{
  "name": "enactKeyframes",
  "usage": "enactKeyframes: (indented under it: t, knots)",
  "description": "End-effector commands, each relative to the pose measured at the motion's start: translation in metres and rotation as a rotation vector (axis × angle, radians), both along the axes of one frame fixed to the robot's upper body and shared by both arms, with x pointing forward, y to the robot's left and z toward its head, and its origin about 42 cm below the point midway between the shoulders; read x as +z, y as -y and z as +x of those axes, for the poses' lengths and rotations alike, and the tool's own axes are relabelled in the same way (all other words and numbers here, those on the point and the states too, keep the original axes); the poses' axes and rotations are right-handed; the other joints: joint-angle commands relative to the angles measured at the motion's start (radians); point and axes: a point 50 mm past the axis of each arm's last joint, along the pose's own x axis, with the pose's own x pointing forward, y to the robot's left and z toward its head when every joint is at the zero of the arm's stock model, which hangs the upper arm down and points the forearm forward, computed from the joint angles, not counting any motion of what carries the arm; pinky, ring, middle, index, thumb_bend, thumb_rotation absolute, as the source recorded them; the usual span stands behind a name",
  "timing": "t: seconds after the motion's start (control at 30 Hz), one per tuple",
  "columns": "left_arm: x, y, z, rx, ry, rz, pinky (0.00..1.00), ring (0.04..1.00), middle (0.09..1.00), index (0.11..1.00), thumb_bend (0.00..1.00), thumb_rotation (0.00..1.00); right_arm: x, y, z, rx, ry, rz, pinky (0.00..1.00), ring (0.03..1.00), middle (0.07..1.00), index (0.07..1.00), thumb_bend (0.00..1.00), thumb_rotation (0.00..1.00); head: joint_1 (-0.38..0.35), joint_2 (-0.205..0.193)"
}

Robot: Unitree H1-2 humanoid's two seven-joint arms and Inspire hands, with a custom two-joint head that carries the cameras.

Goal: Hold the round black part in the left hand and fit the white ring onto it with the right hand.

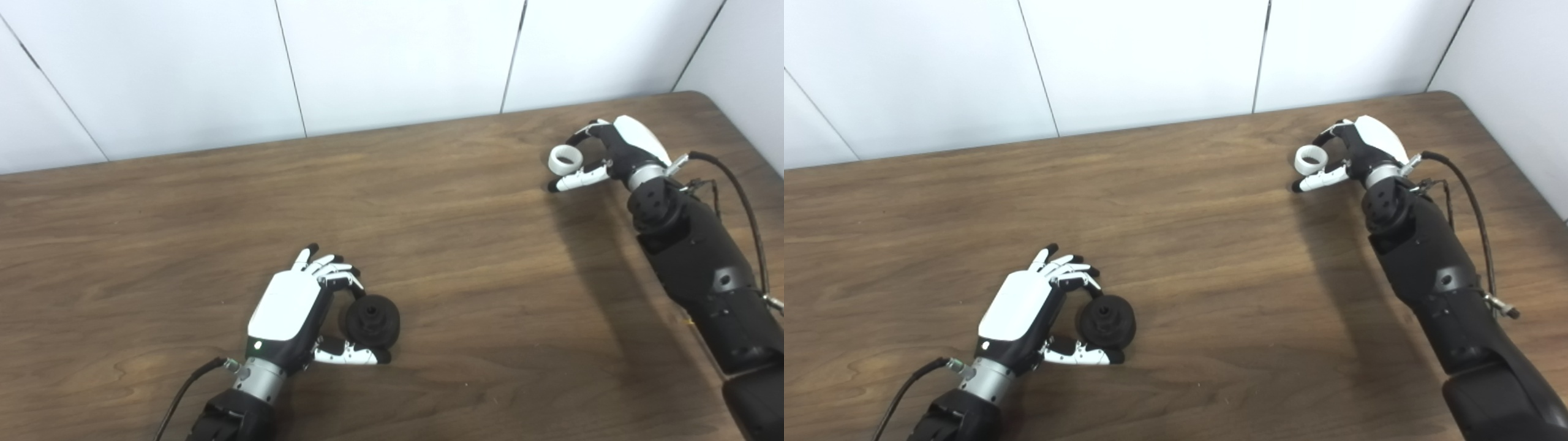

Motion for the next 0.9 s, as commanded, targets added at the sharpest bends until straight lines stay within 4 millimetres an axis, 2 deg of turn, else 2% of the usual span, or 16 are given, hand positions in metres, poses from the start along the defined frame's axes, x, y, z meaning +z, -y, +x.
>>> enactKeyframes:
  t: [0.0,0.23,0.87]
  knots:
    - [-0.007,-0.0079,-0.0021,0.005,-0.024,0.045,1.0,0.865,0.759,0.486,0.52,0.06,0.0307,0.0108,0.0091,-0.025,0.089,-0.065,0.88,0.966,0.936,0.711,0.83,0.31,0.0,0.0]
    - [-0.0076,-0.0074,-0.0023,0.004,-0.025,0.045,1.0,0.859,0.756,0.485,0.52,0.06,0.0298,0.0148,0.0087,-0.032,0.091,-0.065,0.87,0.951,0.921,0.696,0.83,0.3,0.0,0.0]
    - [-0.0072,-0.0062,-0.0038,0.006,-0.027,0.044,1.0,0.863,0.758,0.486,0.52,0.06,0.0305,0.0054,0.0102,-0.017,0.104,0.003,0.85,0.964,0.911,0.657,0.79,0.22,-0.002,0.004]
